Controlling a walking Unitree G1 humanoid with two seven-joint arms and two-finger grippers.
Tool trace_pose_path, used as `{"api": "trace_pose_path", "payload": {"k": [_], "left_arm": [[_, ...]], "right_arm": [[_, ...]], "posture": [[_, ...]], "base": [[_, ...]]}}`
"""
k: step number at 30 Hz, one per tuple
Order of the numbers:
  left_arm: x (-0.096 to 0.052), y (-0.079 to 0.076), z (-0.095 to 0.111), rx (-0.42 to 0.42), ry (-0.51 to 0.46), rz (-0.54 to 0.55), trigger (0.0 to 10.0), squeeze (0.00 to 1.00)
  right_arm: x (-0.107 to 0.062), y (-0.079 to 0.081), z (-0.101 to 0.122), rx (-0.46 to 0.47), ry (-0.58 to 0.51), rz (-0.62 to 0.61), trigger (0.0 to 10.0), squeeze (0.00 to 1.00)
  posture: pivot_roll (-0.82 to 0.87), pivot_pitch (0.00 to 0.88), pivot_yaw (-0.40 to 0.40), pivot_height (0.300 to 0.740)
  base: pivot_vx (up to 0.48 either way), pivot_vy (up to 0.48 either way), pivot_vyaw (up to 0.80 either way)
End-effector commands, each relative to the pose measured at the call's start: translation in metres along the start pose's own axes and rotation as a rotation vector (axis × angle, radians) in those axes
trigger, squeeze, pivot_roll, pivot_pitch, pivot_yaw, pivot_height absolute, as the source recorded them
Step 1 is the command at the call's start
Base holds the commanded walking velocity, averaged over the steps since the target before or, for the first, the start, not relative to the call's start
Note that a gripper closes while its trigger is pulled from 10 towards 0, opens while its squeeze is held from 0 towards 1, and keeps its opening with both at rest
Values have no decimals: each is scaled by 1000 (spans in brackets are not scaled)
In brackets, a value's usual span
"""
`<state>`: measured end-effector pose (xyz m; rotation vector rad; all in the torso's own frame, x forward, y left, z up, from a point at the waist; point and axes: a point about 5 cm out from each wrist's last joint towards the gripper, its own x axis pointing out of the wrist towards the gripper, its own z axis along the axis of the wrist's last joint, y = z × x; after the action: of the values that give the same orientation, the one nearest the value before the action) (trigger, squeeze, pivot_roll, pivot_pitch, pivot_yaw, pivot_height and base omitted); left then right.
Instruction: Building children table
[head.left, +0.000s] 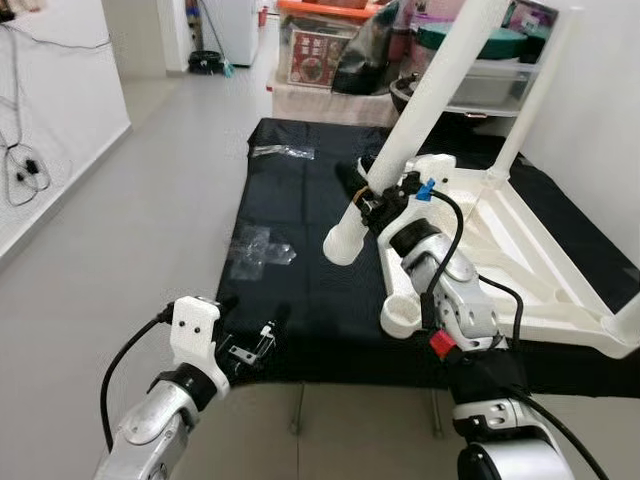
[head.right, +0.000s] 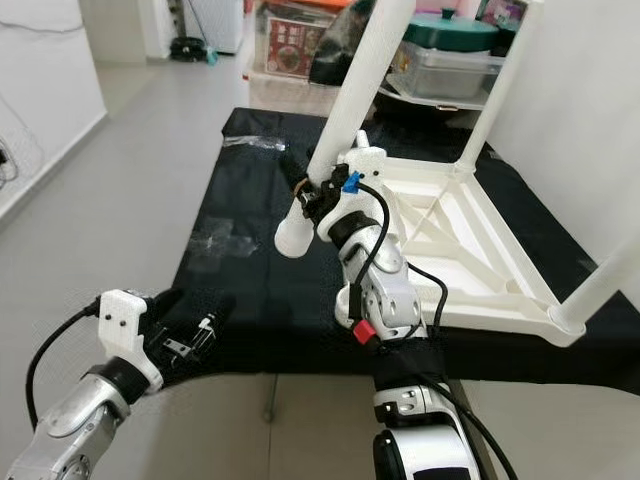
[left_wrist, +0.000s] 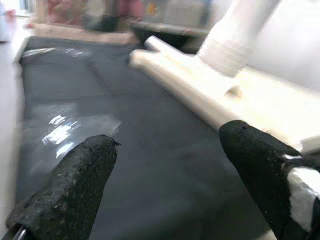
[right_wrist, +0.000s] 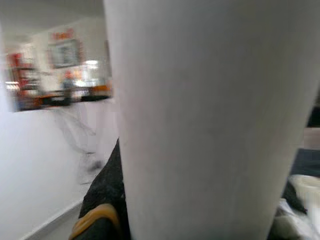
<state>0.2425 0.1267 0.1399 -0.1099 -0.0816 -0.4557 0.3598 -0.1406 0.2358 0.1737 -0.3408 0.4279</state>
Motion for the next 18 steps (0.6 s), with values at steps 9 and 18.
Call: {"api": "trace_pose_path", "payload": {"k": [9,18], "left_arm": [[-7,5,-5,20,29,21,10000,0],[-7,3,-8,38,46,2,10000,0]], "right_arm": [[8,19,8,-17,-25,46,10000,0],[8,17,6,-10,-19,7,10000,0]], "posture": [[89,0,-105,740],[88,0,-105,740]], "base": [[79,0,0],[0,-100,0]]}}
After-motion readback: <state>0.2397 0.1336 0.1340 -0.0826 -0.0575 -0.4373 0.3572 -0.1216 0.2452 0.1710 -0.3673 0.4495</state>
